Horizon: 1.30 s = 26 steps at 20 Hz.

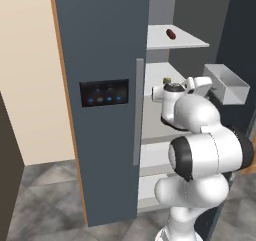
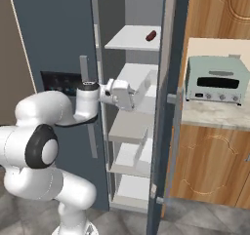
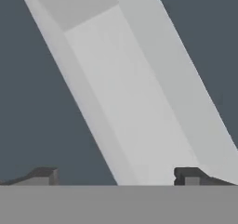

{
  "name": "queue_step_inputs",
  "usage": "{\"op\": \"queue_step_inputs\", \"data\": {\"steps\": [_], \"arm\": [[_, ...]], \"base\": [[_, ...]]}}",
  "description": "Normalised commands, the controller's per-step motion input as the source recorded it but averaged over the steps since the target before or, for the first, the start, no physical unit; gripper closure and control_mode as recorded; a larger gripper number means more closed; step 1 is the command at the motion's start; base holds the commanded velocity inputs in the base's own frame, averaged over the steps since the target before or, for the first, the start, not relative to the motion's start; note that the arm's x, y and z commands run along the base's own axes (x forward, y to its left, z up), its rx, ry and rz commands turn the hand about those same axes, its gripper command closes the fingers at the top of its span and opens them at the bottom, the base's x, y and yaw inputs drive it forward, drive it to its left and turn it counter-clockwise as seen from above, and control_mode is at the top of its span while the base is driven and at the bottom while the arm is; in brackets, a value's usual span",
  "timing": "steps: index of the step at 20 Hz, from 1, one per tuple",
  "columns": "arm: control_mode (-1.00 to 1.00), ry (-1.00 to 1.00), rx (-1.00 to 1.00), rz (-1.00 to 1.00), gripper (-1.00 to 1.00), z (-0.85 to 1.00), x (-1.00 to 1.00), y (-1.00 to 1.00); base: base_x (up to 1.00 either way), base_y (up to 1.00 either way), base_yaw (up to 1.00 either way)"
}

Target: Retrieve the sausage and cheese from the fridge and place them on the cutting board on the counter.

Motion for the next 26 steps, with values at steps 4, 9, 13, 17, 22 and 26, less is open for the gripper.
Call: {"op": "queue_step_inputs", "data": {"steps": [4,9,13,17,22,26], "arm": [[-1.0,0.0,0.0,-0.12,-1.0,0.3,-0.22,-0.93],[-1.0,-0.14,0.07,-0.03,-1.0,0.45,-0.09,-0.48],[-1.0,-0.31,0.23,0.05,-1.0,0.23,-0.79,0.43],[-1.0,-0.3,0.28,0.14,-1.0,0.38,-1.0,0.8],[-1.0,-0.19,0.12,0.24,-1.0,0.97,-0.57,0.43],[-1.0,-0.05,0.2,0.62,-1.0,0.36,-0.36,0.3]], "base": [[0.0,0.0,0.0],[0.0,0.0,0.0],[0.0,0.0,0.0],[0.0,0.0,0.0],[0.0,0.0,0.0],[0.0,0.0,0.0]]}}
